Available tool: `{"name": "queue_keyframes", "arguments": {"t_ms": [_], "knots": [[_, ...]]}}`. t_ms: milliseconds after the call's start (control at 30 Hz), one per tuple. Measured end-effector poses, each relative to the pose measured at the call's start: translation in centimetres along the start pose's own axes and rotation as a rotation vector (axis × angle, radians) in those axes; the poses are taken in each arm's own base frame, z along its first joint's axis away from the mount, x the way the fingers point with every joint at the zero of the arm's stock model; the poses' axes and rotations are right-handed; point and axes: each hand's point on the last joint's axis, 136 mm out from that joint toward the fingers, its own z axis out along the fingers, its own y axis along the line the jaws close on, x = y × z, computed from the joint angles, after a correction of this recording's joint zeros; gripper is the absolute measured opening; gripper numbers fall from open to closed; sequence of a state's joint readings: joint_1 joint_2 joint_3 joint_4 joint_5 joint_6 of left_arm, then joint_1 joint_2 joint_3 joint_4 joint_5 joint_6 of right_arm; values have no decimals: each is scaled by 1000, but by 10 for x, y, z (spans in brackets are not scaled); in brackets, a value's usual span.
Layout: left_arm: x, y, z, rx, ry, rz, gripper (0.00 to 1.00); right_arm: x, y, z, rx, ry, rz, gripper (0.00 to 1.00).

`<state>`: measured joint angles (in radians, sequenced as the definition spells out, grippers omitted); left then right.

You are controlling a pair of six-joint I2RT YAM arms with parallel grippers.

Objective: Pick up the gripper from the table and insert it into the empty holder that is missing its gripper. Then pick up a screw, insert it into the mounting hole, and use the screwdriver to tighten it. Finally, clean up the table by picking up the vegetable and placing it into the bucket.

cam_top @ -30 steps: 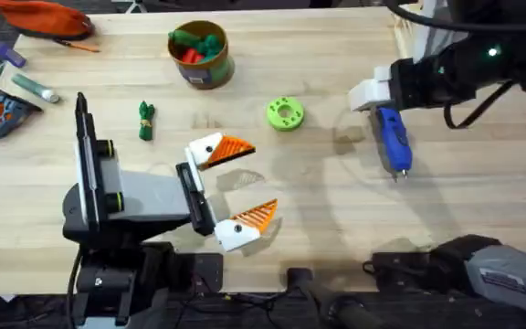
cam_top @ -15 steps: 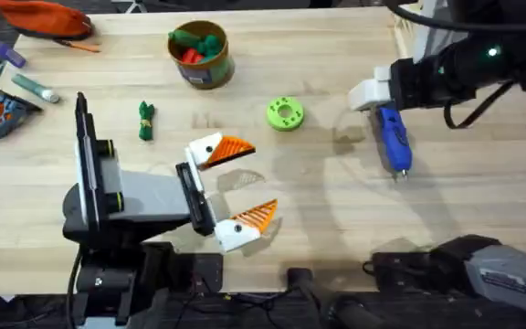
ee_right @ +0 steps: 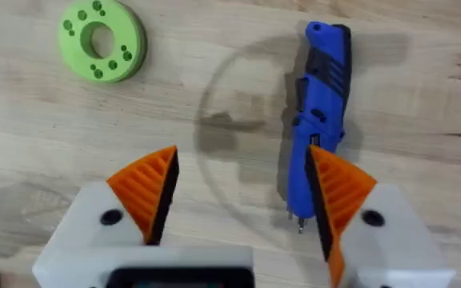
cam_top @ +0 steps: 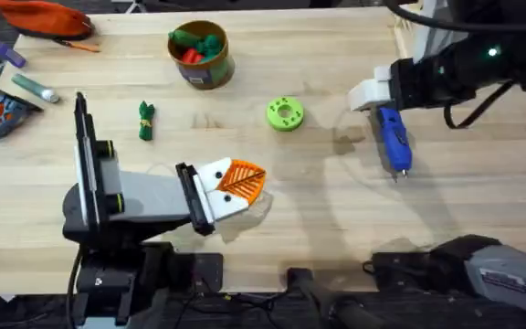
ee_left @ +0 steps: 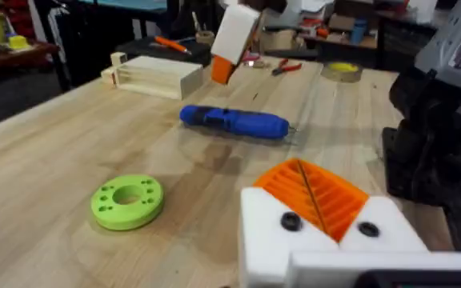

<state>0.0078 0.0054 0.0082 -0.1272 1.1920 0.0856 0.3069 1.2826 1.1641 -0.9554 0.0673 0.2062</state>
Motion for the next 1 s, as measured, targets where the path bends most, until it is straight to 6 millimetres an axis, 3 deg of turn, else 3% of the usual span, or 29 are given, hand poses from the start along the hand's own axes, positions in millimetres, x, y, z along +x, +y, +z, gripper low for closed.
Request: {"name": "queue_keyframes", "arguments": {"t_ms": [433,767,1000], "knots": [[0,0,0,0,0,0,8,0,-2,0,9,0,0,894],[0,0,0,0,0,0,8,11,-32,-5,173,41,-5,976],[0,0,0,0,0,0,8,6,-56,-9,226,57,66,987]]}}
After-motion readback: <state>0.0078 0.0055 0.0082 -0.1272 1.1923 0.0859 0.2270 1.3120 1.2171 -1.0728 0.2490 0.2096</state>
